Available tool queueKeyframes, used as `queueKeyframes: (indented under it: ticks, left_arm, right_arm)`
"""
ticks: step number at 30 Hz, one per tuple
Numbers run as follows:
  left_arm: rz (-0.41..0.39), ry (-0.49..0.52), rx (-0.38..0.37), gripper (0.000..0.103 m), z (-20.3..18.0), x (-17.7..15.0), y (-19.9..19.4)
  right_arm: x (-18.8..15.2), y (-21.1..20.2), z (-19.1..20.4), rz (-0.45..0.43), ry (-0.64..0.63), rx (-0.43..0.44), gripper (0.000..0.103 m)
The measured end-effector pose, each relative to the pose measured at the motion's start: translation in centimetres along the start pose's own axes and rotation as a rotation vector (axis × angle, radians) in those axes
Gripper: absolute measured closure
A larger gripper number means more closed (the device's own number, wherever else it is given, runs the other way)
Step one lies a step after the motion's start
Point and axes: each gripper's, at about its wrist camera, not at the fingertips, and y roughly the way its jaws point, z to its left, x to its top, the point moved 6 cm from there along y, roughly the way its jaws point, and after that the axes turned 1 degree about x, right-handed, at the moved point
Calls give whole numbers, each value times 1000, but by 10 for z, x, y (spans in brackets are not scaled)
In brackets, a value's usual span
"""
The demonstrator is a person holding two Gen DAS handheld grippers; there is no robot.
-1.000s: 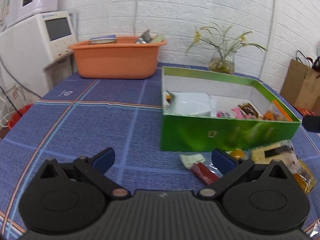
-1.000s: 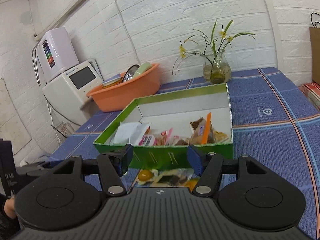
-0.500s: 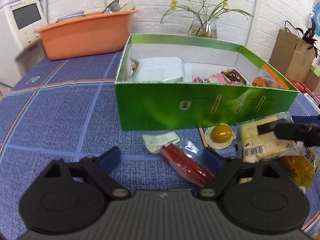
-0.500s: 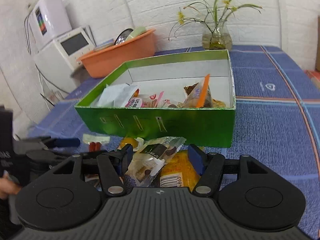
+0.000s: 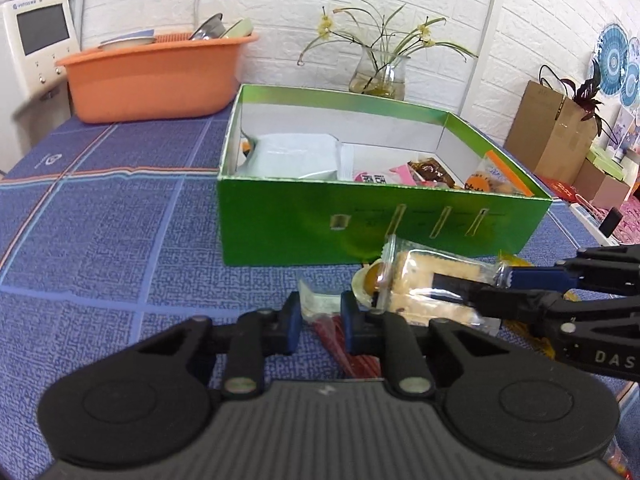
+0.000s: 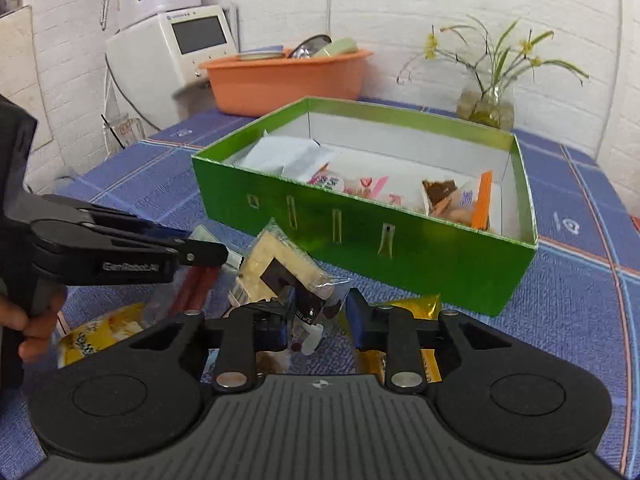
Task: Organize snacks
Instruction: 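Move both tools back toward the snack pile beside the green box, then grasp the yellow bread bag with the left tool while the right tool grasps the cracker packet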
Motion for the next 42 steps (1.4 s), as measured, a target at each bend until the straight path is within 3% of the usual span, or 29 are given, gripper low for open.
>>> queueKeyframes:
  ticks: [10,14,16,26,33,37,38,39,40,42]
  left_arm:
    - [-35,-25,40,93,22,-1,-18]
    - [-46,-69,1,93,29,-2,-30]
    - [-65,-87,-19,93,29,0,-37]
    - [-115,-93,-21,96,29,11,-55]
    - [-89,-76,10,96,30,6,-55]
    - [-51,-8,-17,95,22,-9,-66]
    - [-48,12,-31,93,18,-15,-71]
    - [-39,34,-48,73,15,-23,-76]
    - [-37,63,-60,46,10,-30,-82]
    - [-48,134,-96,44,1,-44,-96]
  right_arm:
    - [-12,-32,6,-73,-24,-18,84]
    - [-17,-40,-2,-94,43,3,90]
    - [-18,-43,-4,-101,70,17,100]
    - [-11,-68,3,-195,97,45,103]
    - [-11,-77,0,-219,107,41,103]
    - [-19,-77,-6,-198,146,55,103]
    - [-22,-76,-8,-188,165,61,103]
    - [-25,-76,-11,-183,183,66,103]
    - [-29,-75,-14,-175,205,69,103]
    - [-37,-73,-18,-157,241,74,102]
